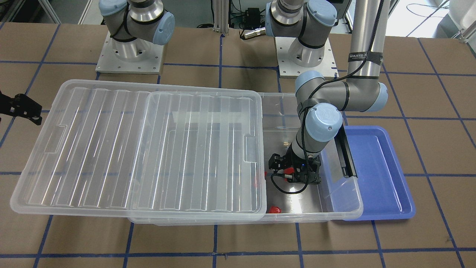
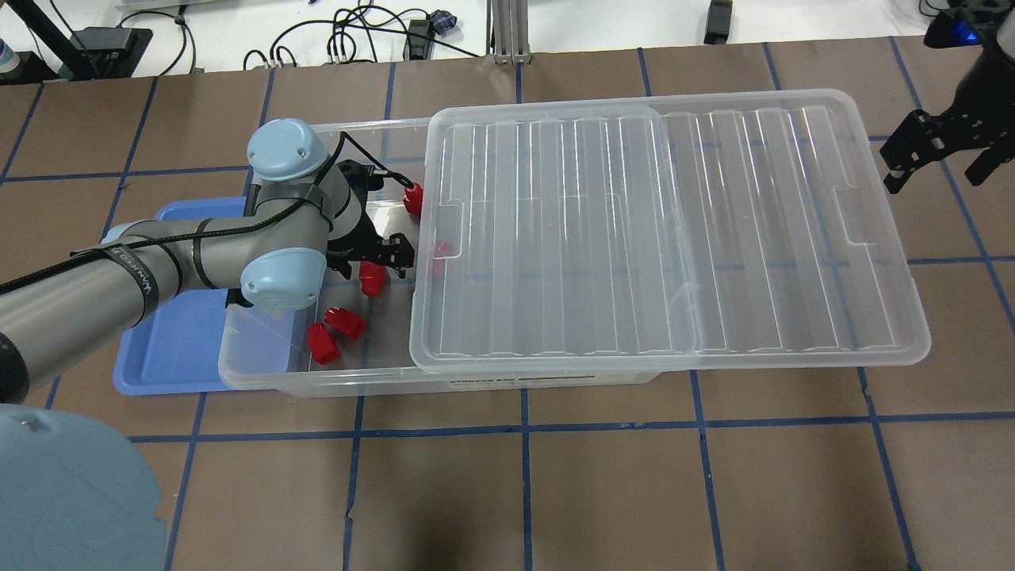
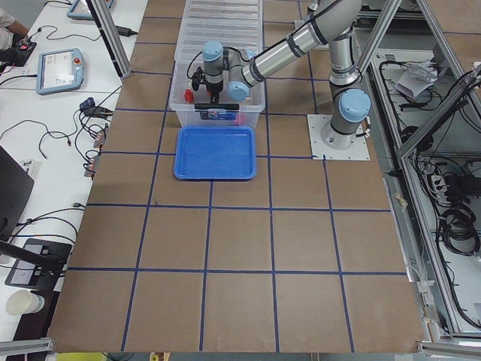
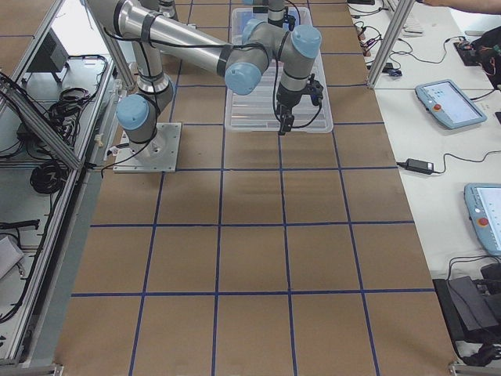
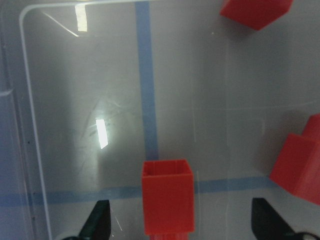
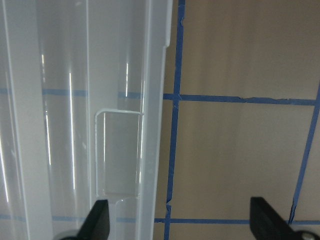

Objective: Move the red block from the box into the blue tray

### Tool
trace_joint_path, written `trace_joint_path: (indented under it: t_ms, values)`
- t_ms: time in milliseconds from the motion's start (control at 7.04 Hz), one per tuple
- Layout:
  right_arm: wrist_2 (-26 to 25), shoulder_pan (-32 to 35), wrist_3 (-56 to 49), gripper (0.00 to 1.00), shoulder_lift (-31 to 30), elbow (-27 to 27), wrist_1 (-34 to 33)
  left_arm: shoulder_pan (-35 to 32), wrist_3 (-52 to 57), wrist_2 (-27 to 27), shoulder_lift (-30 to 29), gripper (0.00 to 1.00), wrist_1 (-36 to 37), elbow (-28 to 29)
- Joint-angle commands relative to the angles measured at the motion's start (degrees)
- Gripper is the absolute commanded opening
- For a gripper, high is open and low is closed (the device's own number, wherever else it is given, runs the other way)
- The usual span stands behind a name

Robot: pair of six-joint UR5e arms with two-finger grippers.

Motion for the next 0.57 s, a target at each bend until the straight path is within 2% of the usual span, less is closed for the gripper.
trace_joint_path:
  t_ms: [0, 142, 426]
  values:
    - [-0.3, 0.0, 0.3, 1.00, -2.8, 0.0, 1.4, 0.2, -0.1, 0.4, -0.5, 0.34, 0.0, 1.0]
    - [0.3, 0.0, 0.1, 1.00, -3.0, -0.1, 2.4, 0.2, -0.1, 0.6, -0.3, 0.18, 0.0, 0.9]
    - [0.1, -0.1, 0.1, 1.00, -2.7, 0.0, 2.5, 0.2, -0.1, 0.8, 0.7, 0.08, -0.7, 1.4]
